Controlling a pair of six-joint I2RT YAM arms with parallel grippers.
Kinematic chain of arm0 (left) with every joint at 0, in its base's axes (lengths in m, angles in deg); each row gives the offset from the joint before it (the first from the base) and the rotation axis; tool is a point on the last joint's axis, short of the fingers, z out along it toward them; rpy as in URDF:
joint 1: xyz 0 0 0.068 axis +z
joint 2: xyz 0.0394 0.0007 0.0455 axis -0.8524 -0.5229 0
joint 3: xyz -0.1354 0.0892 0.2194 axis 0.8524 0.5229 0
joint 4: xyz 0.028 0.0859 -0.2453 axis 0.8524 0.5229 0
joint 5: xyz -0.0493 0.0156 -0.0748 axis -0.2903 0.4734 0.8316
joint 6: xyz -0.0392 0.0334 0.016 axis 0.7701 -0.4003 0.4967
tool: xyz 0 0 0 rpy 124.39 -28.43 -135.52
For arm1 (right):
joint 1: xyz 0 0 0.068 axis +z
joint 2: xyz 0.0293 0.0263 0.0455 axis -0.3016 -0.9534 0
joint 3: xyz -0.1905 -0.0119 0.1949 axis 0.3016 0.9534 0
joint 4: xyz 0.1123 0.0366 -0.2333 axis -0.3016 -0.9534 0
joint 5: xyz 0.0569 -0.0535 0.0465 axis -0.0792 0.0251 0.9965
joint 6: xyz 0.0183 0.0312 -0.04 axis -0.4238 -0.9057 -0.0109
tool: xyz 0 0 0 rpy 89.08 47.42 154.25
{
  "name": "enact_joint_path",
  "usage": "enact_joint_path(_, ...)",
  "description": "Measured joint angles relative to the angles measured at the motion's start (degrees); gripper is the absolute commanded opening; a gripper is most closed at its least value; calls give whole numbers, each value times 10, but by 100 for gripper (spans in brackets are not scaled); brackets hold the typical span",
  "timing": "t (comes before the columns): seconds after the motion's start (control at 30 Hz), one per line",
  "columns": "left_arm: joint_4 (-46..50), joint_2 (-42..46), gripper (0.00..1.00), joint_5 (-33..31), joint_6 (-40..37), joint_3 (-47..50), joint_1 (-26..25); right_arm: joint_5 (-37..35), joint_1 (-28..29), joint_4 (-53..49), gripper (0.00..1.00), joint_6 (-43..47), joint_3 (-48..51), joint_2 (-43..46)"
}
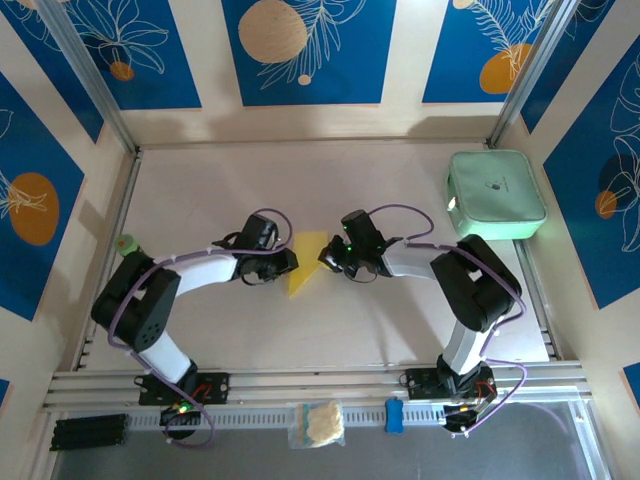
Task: Fold a paper plane with a square sheet of paper (pick it up from the middle)
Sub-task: Fold the wing for the fifth time at the center of the table.
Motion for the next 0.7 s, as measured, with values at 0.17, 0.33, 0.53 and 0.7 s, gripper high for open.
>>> enact_joint_path(0.17,-8,46,50,-6,-65,1,-6,-50,0,-42,0,3,0,62)
enact_joint_path(0.33,-28,72,60,-27,-144,4,-33,-104,-2,-80,0,-27,10,112)
enact_joint_path(0.53,-78,73,68,-60,-285,24,-94,-131,-8,-128,0,-76,15,120)
enact_joint_path(0.7,-148,55,69,-65,-408,45,-124,-133,-11,-160,0,-112,15,121)
